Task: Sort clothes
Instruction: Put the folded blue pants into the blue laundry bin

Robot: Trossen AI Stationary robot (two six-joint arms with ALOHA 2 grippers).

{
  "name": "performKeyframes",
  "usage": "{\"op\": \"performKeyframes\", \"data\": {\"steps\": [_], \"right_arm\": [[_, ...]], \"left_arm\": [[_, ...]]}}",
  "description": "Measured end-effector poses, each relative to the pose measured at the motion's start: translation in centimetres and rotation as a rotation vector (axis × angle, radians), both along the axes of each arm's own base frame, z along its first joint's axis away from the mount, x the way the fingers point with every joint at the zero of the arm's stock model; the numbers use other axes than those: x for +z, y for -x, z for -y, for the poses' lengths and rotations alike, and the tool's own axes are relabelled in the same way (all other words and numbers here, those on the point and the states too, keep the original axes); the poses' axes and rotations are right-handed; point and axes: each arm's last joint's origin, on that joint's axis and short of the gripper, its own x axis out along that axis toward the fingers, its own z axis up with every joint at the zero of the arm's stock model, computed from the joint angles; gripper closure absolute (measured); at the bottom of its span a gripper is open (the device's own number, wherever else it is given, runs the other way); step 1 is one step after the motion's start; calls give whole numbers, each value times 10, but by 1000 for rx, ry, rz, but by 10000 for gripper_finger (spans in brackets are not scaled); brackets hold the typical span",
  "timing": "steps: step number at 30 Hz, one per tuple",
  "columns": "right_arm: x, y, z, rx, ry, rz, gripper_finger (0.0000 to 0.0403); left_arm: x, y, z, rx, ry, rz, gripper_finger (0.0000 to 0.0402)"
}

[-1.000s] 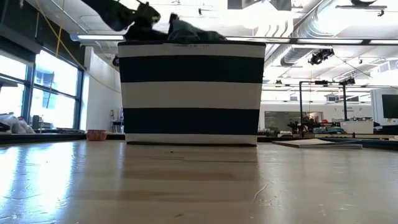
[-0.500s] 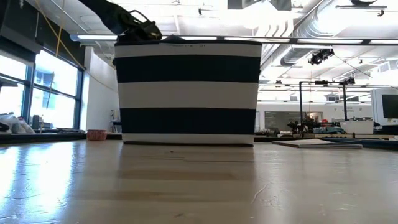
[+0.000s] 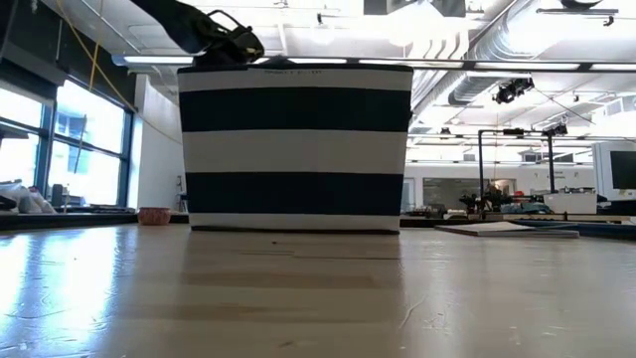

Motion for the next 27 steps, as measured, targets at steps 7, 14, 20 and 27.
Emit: {"op": "performKeyframes", "data": {"steps": [7, 14, 20, 27], "right_arm": [[0, 0, 0, 2, -8, 3, 140], [0, 0, -1, 18, -14, -3, 140], [0, 0, -1, 20, -6, -7, 140], [-2, 0, 0, 20, 8, -22, 140]], "left_arm": [[42, 9, -2, 20, -118, 78, 206], [97, 23, 10, 42, -289, 158, 209], [114, 24, 31, -54, -207, 261, 209], [108, -10, 81, -307, -82, 264, 209]]}}
